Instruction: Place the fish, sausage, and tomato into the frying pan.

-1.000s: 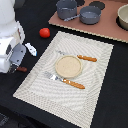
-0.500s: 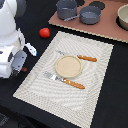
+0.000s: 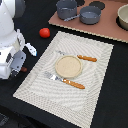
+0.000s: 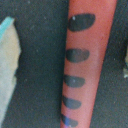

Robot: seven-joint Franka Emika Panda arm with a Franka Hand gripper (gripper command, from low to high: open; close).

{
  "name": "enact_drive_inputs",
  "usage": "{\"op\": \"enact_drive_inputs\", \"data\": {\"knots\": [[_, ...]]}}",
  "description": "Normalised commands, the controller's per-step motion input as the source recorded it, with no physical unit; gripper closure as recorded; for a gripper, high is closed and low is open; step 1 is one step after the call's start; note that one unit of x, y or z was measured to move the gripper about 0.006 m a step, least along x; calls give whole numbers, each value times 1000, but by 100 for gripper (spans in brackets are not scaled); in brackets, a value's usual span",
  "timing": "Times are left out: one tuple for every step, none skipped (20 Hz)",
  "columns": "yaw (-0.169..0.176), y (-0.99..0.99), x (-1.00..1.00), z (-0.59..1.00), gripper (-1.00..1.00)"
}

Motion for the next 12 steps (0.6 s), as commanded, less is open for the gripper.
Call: {"op": "enact_drive_inputs", "data": {"knots": [[12,-6,-37,-129,100],[12,0,-29,-126,100],[12,-11,-40,-143,100],[14,-46,-46,-160,100],[14,-46,-23,-154,100],[12,-40,0,-186,100],[10,-23,0,-186,100],[7,-9,0,-194,100],[3,-29,0,-194,100],[0,-54,49,-171,100],[0,-23,177,-149,100],[0,-166,451,0,100]]}}
